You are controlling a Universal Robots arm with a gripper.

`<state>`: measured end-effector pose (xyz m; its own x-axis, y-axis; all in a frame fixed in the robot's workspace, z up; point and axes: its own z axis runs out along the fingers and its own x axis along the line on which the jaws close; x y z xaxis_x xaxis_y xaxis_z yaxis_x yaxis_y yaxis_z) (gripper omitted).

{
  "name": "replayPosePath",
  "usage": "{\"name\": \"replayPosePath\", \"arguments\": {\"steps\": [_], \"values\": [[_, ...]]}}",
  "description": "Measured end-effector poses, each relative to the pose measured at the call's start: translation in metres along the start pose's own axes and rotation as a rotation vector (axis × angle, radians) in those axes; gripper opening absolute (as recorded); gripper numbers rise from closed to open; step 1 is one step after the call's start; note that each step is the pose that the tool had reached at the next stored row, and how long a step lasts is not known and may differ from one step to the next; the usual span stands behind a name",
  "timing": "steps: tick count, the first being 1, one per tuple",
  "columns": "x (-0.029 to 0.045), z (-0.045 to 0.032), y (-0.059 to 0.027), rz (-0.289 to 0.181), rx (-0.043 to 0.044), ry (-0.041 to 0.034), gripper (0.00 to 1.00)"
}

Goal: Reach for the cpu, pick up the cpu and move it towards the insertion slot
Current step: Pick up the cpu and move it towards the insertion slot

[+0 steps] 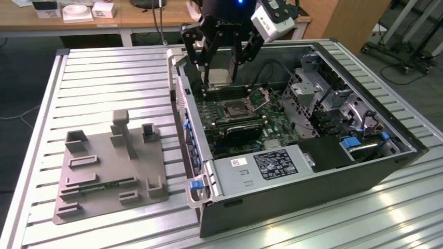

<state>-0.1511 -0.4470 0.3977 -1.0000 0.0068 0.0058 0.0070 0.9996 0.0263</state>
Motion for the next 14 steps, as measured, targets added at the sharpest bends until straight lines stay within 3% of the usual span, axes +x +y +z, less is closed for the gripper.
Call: {"name": "replayPosePath", "arguments": {"steps": [14], "values": [[-0.0132, 0.0040, 0.0000, 0.000, 0.0000, 0.0000, 0.54]]}}
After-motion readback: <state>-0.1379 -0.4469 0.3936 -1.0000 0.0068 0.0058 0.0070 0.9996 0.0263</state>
